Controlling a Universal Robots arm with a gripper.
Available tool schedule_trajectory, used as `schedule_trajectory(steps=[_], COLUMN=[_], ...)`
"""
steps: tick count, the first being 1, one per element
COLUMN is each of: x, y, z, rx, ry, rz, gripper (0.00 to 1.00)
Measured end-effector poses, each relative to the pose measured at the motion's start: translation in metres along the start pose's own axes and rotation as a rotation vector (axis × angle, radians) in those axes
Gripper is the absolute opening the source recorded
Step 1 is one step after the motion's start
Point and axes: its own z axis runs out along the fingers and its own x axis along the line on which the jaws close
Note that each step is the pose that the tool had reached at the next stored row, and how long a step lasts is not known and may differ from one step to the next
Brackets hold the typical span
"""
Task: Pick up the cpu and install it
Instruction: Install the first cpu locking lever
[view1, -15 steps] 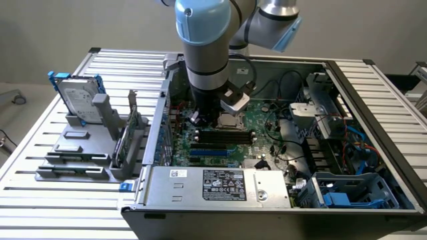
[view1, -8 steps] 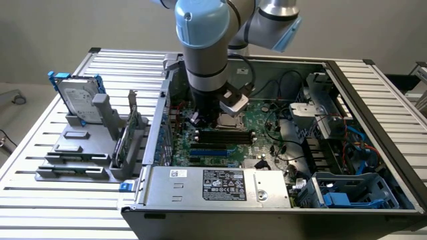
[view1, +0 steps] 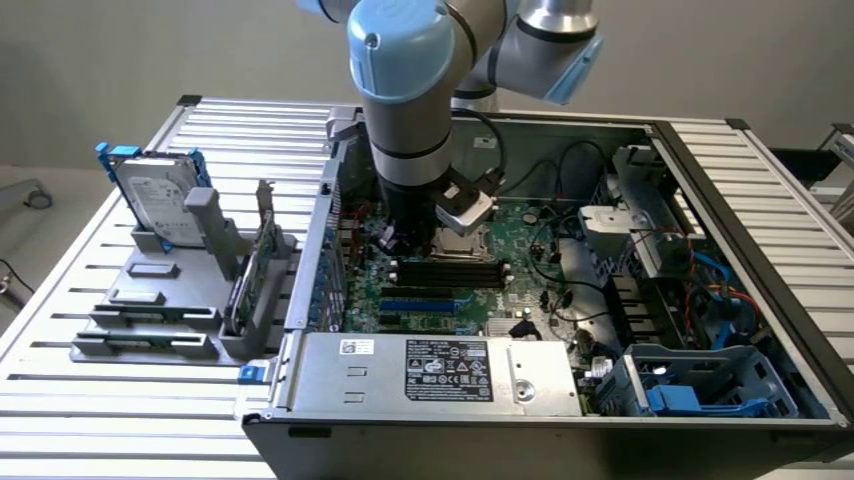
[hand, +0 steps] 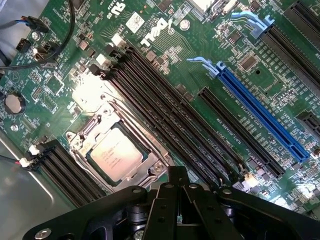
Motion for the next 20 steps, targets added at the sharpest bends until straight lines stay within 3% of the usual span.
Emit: schedule_trajectory(steps=[20], x=[0.0003], y=[-0.0026], z=[0.009], rx=[0.0], ry=[0.0005], rz=[0.0], gripper=[0.11])
